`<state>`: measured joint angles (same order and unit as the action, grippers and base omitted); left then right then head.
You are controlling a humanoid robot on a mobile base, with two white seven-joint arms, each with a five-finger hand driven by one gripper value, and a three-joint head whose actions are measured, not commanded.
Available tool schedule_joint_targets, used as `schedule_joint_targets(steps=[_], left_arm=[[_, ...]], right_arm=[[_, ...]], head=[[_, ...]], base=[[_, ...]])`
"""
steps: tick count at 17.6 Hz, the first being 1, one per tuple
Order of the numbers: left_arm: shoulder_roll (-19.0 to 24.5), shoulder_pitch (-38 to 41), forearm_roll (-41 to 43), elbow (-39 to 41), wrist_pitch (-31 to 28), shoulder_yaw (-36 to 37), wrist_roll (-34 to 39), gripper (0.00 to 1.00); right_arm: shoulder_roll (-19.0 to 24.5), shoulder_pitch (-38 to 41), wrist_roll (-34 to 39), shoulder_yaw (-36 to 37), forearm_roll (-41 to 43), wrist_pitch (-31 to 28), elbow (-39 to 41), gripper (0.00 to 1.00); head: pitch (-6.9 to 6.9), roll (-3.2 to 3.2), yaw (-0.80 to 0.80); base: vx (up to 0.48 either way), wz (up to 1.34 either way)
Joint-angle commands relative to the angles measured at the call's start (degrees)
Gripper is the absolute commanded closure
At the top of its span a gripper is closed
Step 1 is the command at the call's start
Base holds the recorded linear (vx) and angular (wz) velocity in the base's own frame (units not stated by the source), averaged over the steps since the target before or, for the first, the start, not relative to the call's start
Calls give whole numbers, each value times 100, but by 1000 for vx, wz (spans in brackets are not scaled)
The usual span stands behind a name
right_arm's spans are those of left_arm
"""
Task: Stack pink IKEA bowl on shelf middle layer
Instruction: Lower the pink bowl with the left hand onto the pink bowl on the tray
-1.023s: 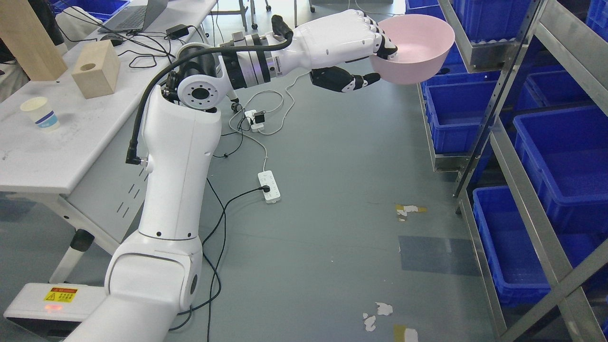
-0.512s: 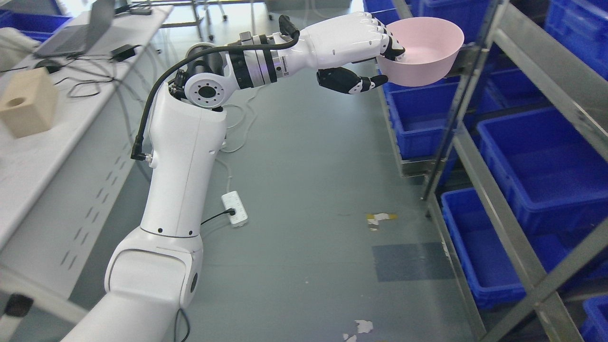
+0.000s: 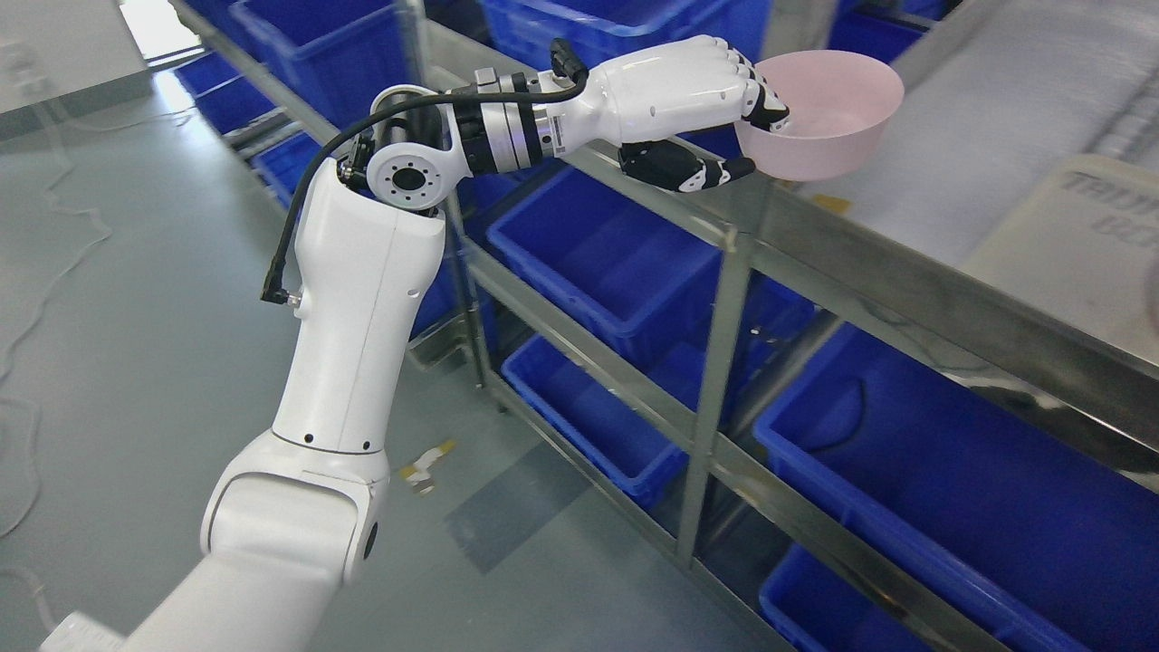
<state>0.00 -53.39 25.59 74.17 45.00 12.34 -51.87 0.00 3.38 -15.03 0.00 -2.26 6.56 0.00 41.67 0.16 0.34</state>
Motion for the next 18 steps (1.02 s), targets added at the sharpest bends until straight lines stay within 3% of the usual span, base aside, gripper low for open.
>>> schedule_joint_targets(steps=[1,5,11,18], left_arm=[[100,-205,-265,36,0,164,-25,97],[100,-751,330,-8,0,-388,-244,97],[100,-330,1781,-631,0,-408,-544,97],[100,-330,2170,-940,0,-390,-526,96]], right_arm=[[-100,-4,0,-26,6,4,100,0],[-100,-4,0,-26,6,4,100,0],[-100,-4,0,-26,-3,4,100,0],[-100,-4,0,-26,6,4,100,0]], head=[[0,0,0],[0,0,0],[0,0,0],[-1,0,0]], base=[[51,-1390],[17,-1148],[9,-722],[20,-405]])
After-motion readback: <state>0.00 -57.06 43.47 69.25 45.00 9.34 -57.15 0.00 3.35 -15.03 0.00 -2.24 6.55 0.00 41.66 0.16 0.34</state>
